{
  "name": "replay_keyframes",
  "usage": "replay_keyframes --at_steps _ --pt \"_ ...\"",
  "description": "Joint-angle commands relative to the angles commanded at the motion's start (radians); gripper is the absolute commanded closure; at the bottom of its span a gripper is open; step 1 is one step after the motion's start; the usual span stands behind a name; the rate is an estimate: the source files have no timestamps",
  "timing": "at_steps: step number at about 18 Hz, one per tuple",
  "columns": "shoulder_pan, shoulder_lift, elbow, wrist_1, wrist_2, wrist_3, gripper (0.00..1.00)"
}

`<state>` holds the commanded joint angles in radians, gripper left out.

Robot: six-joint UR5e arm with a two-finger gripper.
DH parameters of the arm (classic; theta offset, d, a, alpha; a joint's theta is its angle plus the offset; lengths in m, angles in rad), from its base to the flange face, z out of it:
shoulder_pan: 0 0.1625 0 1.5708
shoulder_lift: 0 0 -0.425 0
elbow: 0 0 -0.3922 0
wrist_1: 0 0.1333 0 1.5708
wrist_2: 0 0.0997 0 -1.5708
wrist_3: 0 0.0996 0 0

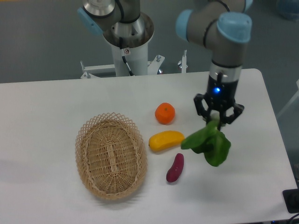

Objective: Pick up the green vegetable from the table
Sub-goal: 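Lift the bok choy up off the table, then hold the bok choy raised above the table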

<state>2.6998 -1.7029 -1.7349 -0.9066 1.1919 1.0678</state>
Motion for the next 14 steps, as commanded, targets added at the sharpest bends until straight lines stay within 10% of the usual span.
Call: replay_keyframes --at_steps 14 --pt "-0.014 0.008 -0.006 -0.005 0.002 -0.012 0.69"
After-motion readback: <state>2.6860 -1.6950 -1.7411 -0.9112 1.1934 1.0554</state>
